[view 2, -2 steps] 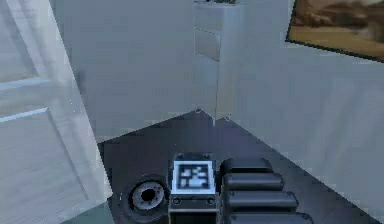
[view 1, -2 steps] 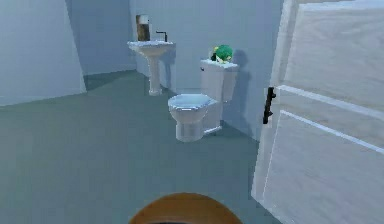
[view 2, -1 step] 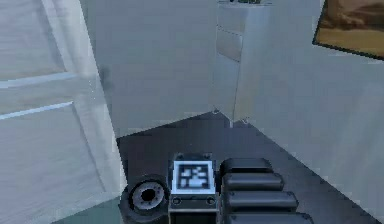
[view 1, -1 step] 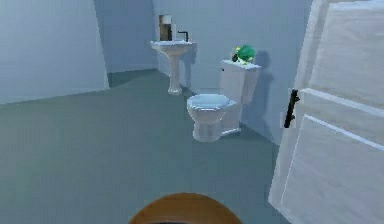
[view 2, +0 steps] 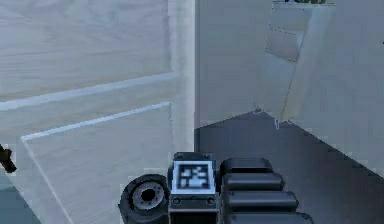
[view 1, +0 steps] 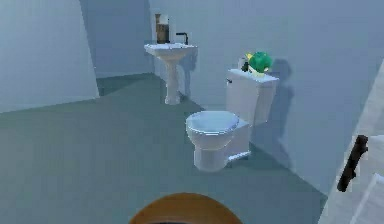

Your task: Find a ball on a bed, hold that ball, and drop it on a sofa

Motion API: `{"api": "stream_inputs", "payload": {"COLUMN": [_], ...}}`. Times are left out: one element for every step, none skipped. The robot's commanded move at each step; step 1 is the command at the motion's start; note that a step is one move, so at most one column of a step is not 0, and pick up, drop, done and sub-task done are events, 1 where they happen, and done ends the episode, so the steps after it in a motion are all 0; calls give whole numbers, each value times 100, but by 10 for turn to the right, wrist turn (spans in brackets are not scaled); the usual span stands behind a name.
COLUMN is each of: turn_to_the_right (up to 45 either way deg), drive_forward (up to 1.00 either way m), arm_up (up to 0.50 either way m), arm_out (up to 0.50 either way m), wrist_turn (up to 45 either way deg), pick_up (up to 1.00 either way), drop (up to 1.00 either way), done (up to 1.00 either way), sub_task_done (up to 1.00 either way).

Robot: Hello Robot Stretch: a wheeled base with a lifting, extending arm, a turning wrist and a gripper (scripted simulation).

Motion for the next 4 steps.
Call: {"api": "stream_inputs", "payload": {"turn_to_the_right": [-270,0,-450,-60], "drive_forward": [0,60,0,0], "arm_up": [0,0,0,0], "arm_out": [0,0,0,0], "wrist_turn": [0,0,0,0], "pick_up": [0,0,0,0], "drop": [0,0,0,0], "done": [0,0,0,0], "sub_task_done": [0,0,0,0]}}
